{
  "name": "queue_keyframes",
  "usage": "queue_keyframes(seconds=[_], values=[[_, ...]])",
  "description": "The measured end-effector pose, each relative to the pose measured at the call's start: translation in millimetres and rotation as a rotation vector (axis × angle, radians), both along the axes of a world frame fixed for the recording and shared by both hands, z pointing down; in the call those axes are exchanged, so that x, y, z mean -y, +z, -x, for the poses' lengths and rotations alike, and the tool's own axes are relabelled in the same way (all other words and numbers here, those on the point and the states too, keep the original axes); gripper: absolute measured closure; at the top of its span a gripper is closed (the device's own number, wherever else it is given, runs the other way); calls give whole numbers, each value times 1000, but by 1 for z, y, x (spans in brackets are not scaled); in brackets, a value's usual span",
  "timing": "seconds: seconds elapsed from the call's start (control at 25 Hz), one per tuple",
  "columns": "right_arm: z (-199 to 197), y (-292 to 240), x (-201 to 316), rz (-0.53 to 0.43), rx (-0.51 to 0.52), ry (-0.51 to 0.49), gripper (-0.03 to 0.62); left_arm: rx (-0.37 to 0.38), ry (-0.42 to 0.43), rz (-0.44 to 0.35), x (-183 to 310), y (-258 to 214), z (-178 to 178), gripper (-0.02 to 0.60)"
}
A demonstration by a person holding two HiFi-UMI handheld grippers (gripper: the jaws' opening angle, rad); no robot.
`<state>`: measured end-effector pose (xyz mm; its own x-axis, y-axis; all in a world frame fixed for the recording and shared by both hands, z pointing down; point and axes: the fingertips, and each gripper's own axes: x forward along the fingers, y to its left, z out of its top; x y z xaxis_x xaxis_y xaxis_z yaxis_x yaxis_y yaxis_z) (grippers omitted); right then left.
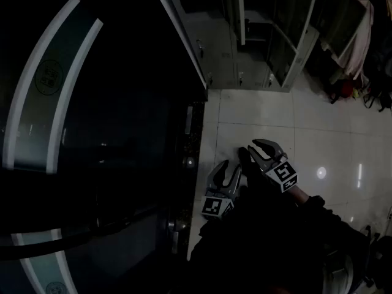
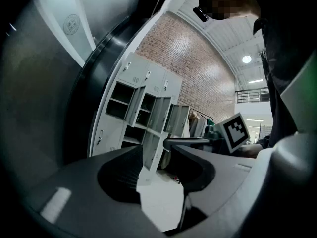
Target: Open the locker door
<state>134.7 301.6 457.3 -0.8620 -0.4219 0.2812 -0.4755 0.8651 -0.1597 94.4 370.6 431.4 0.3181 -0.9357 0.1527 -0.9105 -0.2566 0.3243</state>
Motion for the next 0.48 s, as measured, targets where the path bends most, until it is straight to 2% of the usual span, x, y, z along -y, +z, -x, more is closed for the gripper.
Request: queue_keyframes(seconds=[0.12, 0.24, 0.48], values=[[43, 27, 66, -3, -49, -21, 502, -6, 12, 15, 38, 15, 26, 400], [91, 56, 151, 0, -66, -27, 497, -3, -11, 33, 87, 28, 59, 400], [201, 117, 366, -15, -57, 40, 497, 31, -68, 77, 218, 35, 140, 402]])
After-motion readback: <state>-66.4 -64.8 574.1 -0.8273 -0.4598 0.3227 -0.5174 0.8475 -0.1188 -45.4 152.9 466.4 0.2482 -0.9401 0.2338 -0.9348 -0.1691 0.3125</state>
